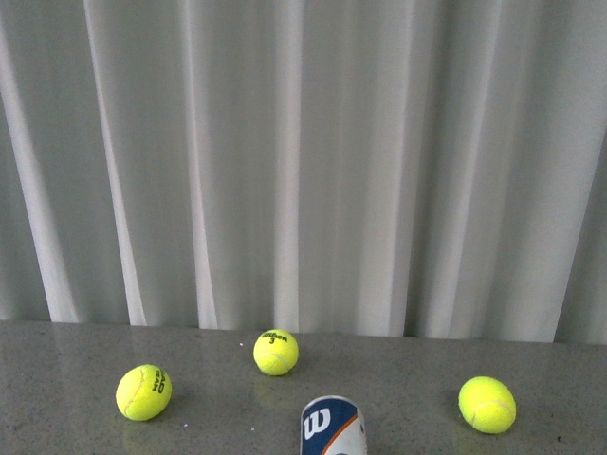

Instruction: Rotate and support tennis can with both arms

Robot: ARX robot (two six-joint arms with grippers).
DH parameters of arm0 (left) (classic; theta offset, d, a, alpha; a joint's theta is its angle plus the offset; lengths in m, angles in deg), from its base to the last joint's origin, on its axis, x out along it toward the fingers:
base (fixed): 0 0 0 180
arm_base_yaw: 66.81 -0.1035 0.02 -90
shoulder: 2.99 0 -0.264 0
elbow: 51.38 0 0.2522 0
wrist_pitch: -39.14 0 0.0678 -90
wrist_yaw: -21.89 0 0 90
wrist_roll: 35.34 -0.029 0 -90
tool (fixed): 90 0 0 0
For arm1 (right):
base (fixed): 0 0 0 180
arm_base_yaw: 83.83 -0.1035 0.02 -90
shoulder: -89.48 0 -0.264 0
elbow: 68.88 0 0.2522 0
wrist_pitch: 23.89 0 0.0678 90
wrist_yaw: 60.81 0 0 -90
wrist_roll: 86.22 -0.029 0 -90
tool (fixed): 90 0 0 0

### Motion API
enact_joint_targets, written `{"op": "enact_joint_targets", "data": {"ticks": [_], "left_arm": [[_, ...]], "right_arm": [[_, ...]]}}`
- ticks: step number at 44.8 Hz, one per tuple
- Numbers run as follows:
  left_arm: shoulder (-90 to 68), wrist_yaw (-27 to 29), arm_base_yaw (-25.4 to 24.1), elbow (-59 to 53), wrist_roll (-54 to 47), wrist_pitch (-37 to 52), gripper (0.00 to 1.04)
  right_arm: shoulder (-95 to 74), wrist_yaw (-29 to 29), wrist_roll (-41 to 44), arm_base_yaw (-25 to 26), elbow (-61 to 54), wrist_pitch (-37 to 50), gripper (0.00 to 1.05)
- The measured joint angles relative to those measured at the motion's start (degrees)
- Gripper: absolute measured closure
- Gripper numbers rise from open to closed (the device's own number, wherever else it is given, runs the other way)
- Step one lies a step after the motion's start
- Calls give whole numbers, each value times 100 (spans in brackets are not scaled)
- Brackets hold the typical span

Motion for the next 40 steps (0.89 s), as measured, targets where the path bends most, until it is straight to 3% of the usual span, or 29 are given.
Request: {"op": "enact_joint_targets", "data": {"ticks": [3, 6, 15, 40], "left_arm": [[-2, 2, 0, 0, -2, 0, 7], [-2, 2, 0, 0, -2, 0, 7], [-2, 2, 0, 0, 0, 0, 7], [-2, 2, 0, 0, -2, 0, 7]], "right_arm": [[-1480, 44, -214, -247, 485, 459, 7], [-3045, -291, -452, -566, 1182, 708, 7], [-6607, -704, -831, -1300, 2876, 951, 7], [-9143, -1110, -1405, -2006, 4817, 925, 7]]}}
